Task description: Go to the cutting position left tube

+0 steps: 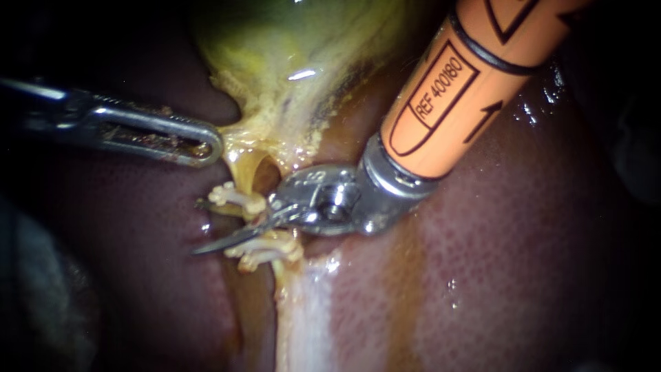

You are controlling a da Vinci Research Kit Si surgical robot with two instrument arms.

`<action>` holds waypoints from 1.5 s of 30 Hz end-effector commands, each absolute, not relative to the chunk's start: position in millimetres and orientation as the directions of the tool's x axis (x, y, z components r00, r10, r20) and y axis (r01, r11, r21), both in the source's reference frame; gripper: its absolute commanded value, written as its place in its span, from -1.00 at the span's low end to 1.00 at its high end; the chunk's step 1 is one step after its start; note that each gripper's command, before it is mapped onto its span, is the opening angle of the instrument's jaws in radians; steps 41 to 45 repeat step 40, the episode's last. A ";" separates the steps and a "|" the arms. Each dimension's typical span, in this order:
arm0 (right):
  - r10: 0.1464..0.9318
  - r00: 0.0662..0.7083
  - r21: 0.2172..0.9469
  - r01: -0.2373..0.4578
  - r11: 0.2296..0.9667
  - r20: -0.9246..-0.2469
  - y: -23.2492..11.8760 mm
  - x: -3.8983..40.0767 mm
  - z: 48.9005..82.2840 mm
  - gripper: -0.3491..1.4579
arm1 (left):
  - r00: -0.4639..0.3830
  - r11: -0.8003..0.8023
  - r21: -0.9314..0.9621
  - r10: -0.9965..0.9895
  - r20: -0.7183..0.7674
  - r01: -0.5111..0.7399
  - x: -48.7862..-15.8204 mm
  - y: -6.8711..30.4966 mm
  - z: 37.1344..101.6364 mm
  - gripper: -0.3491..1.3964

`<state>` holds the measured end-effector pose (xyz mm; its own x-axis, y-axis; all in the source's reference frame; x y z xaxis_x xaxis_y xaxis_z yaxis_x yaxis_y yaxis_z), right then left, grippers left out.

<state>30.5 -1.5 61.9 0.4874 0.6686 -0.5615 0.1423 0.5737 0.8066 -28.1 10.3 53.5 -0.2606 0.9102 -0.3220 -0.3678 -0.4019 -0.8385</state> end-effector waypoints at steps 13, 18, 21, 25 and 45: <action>0.700 0.435 0.821 0.213 0.531 -0.566 -2.9 30.9 59.0 0.94 | -0.261 -0.402 -0.839 0.910 -0.322 -0.368 -28.1 10.3 53.6 -1.00; 0.712 0.414 0.823 0.242 0.514 -0.567 -2.8 31.0 57.5 0.92 | -0.261 -0.402 -0.839 0.910 -0.322 -0.367 -28.0 10.3 53.6 -1.00; 0.718 0.406 0.824 0.245 0.511 -0.566 -2.7 31.1 56.9 0.92 | -0.261 -0.402 -0.839 0.910 -0.322 -0.367 -28.0 10.3 53.6 -1.00; 0.718 0.406 0.824 0.245 0.510 -0.565 -2.7 31.0 56.8 0.92 | -0.261 -0.402 -0.839 0.910 -0.322 -0.367 -28.0 10.3 53.6 -1.00; 0.721 0.407 0.828 0.242 0.506 -0.560 -2.7 31.0 56.8 0.92 | -0.261 -0.402 -0.839 0.910 -0.322 -0.367 -28.0 10.3 53.5 -1.00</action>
